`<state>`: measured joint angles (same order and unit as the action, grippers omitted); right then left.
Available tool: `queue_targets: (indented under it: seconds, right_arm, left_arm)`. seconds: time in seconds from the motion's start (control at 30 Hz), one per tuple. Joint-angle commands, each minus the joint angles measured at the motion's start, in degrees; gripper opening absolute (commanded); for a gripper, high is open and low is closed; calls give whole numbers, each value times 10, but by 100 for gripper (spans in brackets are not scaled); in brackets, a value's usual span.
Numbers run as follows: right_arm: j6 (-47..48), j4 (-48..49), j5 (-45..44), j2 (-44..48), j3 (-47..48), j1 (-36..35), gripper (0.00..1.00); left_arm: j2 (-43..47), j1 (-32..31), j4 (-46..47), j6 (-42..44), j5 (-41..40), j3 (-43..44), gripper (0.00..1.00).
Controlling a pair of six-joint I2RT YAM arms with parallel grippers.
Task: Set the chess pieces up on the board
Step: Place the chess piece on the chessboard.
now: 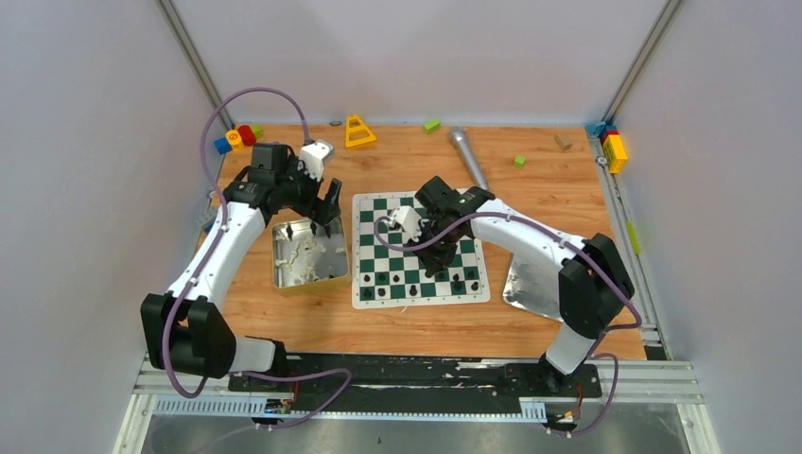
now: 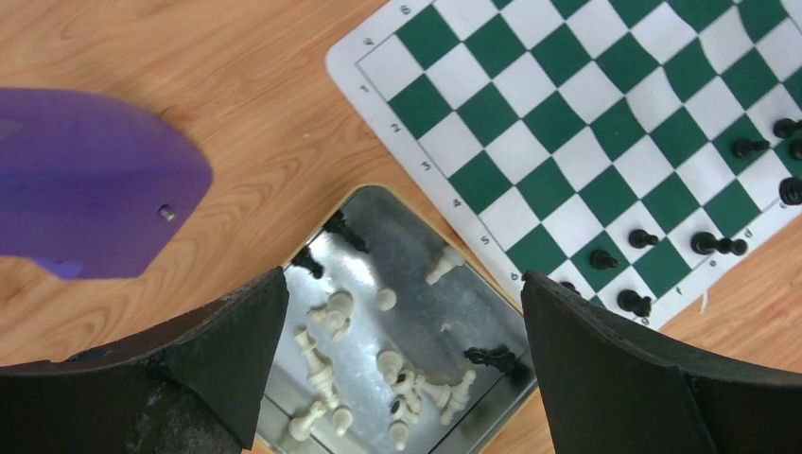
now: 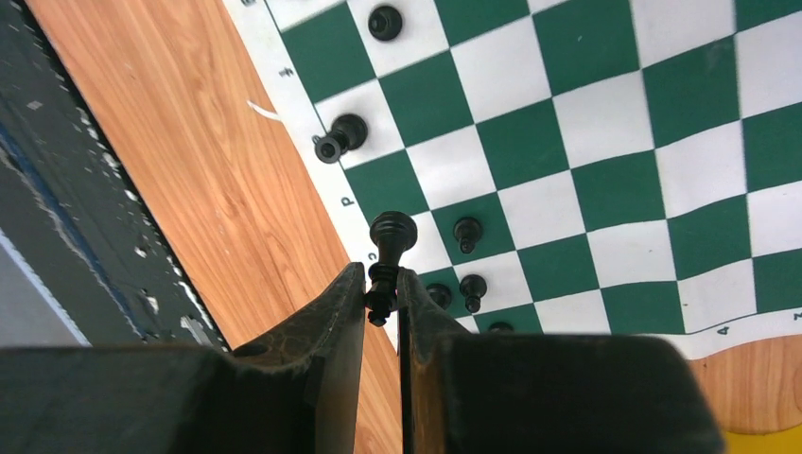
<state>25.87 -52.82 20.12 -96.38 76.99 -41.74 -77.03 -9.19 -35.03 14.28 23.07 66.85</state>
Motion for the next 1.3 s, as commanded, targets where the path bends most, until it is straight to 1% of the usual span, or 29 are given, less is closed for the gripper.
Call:
queue_targets:
  seconds: [0.0, 0.13, 0.27, 0.5, 1.07, 1.27]
  right_arm:
    - [27, -43, -81, -34, 34, -25, 2]
    - [28, -58, -94, -61, 50, -44, 3]
    - [30, -64, -102, -82, 64, -57, 3]
    - [30, -71, -113, -119, 74, -78, 3]
    - [28, -80, -117, -149, 88, -95, 3]
    - [27, -80, -117, -155, 91, -96, 5]
  left_arm:
    - [26, 26, -21, -17, -47, 34, 100]
    - [29, 52, -31, -21, -43, 35, 100]
    - [34, 60, -34, -21, -35, 32, 100]
    - [45, 62, -33, -21, -29, 33, 100]
    - [64, 62, -29, -18, -38, 25, 100]
    - [64, 62, -29, -17, -37, 23, 100]
